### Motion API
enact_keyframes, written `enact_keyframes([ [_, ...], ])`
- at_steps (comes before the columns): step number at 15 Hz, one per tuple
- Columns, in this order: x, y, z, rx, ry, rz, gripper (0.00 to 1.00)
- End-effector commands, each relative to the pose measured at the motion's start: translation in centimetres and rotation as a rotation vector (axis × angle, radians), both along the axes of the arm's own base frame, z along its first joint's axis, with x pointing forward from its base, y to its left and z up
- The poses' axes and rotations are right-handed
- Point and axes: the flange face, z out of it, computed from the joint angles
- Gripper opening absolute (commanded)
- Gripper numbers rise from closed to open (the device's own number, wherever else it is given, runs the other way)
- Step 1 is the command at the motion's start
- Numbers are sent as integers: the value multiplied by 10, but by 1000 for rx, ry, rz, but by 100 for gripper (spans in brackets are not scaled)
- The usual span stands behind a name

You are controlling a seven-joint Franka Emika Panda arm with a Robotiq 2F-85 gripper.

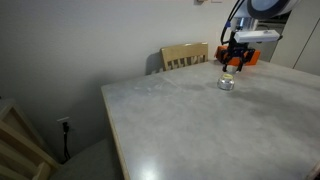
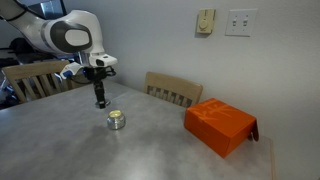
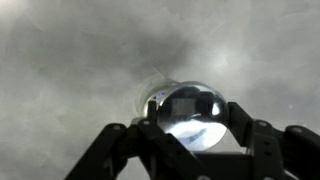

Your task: Pick the lid and put it on the bottle

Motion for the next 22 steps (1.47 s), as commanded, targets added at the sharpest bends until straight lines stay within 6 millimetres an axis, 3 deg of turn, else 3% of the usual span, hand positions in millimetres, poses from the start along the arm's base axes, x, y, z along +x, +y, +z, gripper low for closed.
enact_keyframes([
  [1,2,-13,-20,49,-10,-30,44],
  [8,16,-28,-44,108,-36,-75,44],
  [15,17,-48,-43,106,-50,-112,44],
  [22,31,-52,-44,130,-52,-111,44],
])
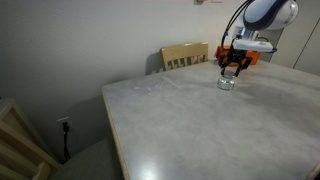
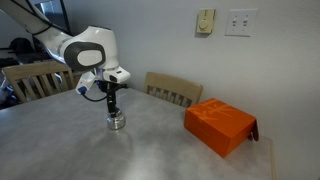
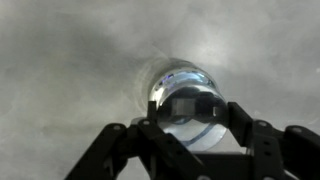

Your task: Pick the lid and put it on the bottle

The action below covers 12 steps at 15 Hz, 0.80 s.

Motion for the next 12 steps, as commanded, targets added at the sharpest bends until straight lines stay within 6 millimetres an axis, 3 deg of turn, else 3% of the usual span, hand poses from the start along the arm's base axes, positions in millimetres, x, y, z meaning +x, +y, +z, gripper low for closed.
enact_keyframes([
  [1,15,-1,-3,27,-10,20,44],
  [8,26,8,-14,35,7,50,44],
  [12,24,6,-11,32,18,51,44],
])
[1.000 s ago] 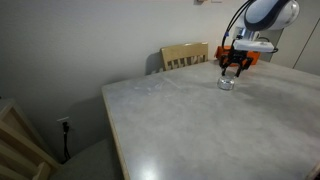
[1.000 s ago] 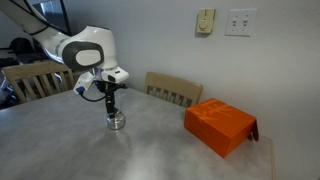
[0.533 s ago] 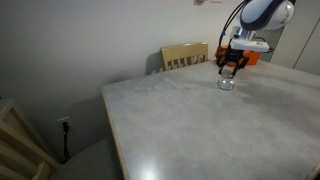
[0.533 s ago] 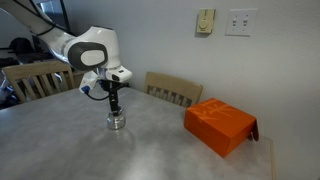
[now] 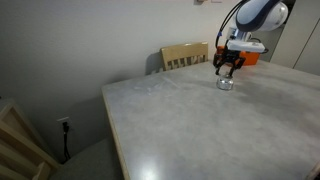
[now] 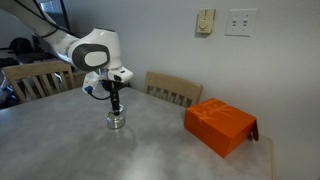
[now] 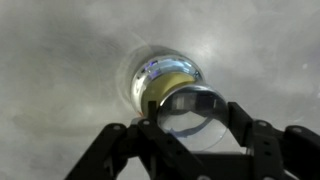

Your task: Pick the lid and put it on the bottle

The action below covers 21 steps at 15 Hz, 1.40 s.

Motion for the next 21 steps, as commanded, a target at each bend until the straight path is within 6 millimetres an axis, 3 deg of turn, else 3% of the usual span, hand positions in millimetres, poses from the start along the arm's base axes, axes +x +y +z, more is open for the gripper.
enact_keyframes([
  [1,1,-6,-2,19,28,9,44],
  [10,-11,-26,22,-9,84,-8,44],
  [21,-4,-1,15,21,94,36,44],
])
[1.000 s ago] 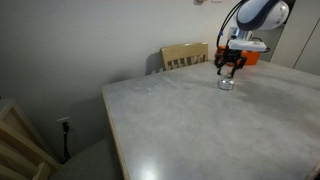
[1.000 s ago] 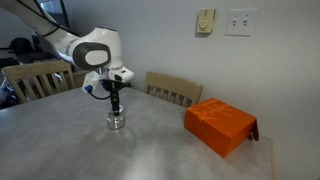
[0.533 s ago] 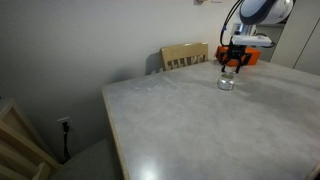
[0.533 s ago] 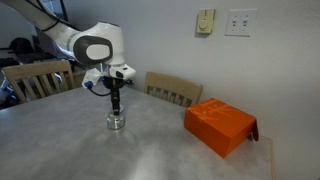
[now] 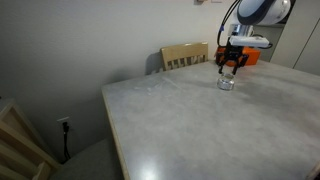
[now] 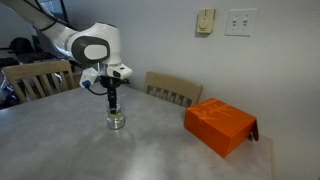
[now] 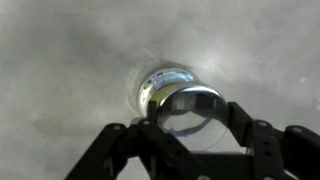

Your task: Pick the lid and put it on the bottle

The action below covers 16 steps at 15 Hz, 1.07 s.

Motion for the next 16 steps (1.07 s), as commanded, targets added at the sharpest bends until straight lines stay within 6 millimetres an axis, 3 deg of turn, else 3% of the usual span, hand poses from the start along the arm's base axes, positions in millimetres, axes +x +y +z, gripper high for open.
enact_keyframes([
  [1,0,0,0,17,28,21,44],
  [16,-2,-10,-15,-4,70,3,44],
])
